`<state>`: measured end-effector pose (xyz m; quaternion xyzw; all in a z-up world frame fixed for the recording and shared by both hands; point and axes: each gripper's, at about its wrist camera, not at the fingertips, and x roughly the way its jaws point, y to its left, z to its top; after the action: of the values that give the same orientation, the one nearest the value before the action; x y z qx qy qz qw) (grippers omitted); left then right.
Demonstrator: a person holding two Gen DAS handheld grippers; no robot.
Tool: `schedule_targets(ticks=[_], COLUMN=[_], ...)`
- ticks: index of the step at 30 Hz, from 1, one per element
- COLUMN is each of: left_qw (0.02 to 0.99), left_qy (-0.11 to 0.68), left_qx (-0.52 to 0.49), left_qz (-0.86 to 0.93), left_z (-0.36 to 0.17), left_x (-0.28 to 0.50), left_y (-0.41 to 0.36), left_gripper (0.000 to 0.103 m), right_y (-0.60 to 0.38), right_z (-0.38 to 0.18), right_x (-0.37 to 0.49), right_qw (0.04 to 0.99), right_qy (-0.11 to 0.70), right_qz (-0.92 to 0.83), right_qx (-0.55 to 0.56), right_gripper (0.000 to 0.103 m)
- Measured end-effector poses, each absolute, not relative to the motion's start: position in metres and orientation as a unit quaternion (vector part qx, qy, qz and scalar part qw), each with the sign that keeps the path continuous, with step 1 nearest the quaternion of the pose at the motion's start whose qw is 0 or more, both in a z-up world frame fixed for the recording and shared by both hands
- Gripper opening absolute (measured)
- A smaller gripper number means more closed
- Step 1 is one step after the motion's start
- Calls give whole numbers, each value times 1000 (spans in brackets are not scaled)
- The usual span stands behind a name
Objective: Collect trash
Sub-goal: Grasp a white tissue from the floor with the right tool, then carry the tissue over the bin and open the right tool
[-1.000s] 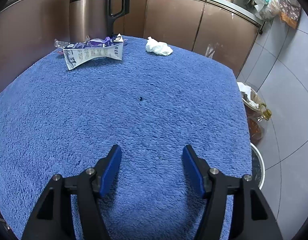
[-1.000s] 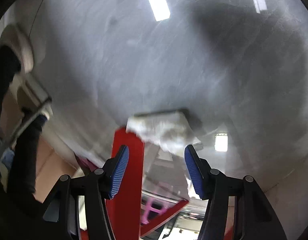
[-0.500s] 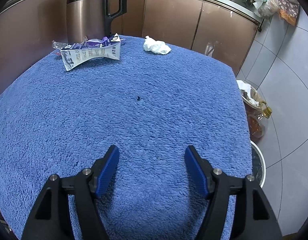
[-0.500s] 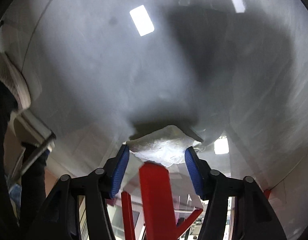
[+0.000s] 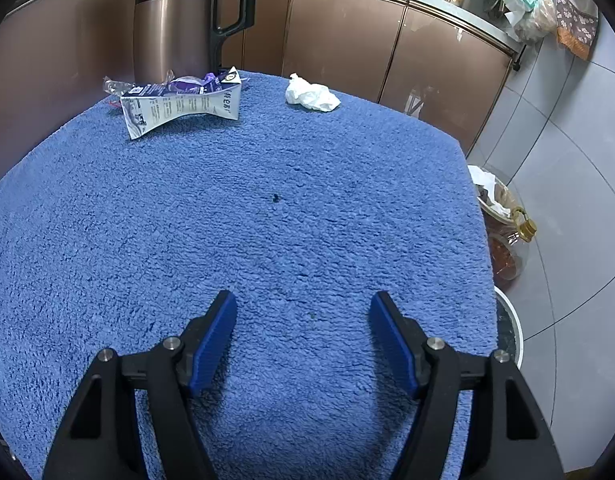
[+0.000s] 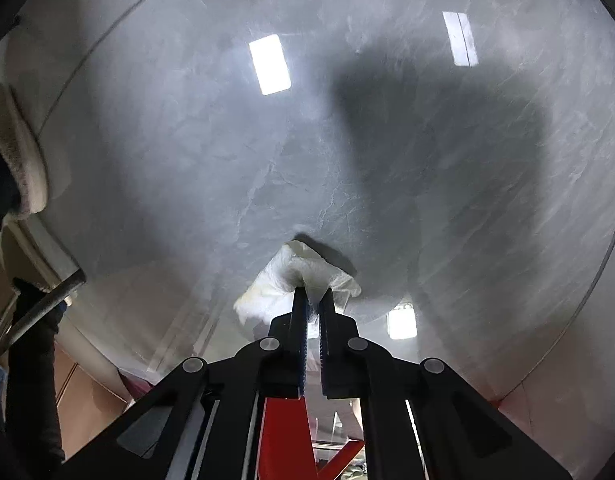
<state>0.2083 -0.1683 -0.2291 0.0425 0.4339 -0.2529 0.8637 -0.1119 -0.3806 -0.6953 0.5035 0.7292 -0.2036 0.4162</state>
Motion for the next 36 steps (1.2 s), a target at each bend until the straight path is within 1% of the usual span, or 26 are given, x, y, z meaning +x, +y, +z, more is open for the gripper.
schedule_targets(ticks=[4,6,13,20,29,32,34,35,36], left_qw=[863,863,862,859,865,869,871,871,872], left_qy=[434,434,433,431,421,418,417,416,415], left_qx=[34,31,13,-14,-40,-38,-30,-26,-20], left_qz=[-256,-257,-264,-276,-268,-261,-259,-258,-257], left_z=[-229,-229,-228,-227,-222,-221,-220,-220,-219], left_x=[209,209,208,209,205,203,200,200,198], left_y=[-167,-166,-161,-153,-142,-139,-141,-142,-143], left_gripper=[68,68,68,68,68,68,68,68,68], right_y=[-373,-376,-389,-413,-449,-462,-473,-477,-482], right_z=[-674,-654,-565,-454,-309,-278,-268,-263,-264], right_x=[-104,-104,-95,-82,-53,-40,-33,-28,-21], right_qw=[438,455,546,664,778,799,805,806,805], right_qy=[719,708,660,614,494,469,460,458,460], right_qz=[-183,-164,-115,-122,-177,-209,-228,-242,-254], right_qx=[508,515,503,409,345,313,297,287,277], right_gripper=[4,4,4,4,5,5,6,10,12])
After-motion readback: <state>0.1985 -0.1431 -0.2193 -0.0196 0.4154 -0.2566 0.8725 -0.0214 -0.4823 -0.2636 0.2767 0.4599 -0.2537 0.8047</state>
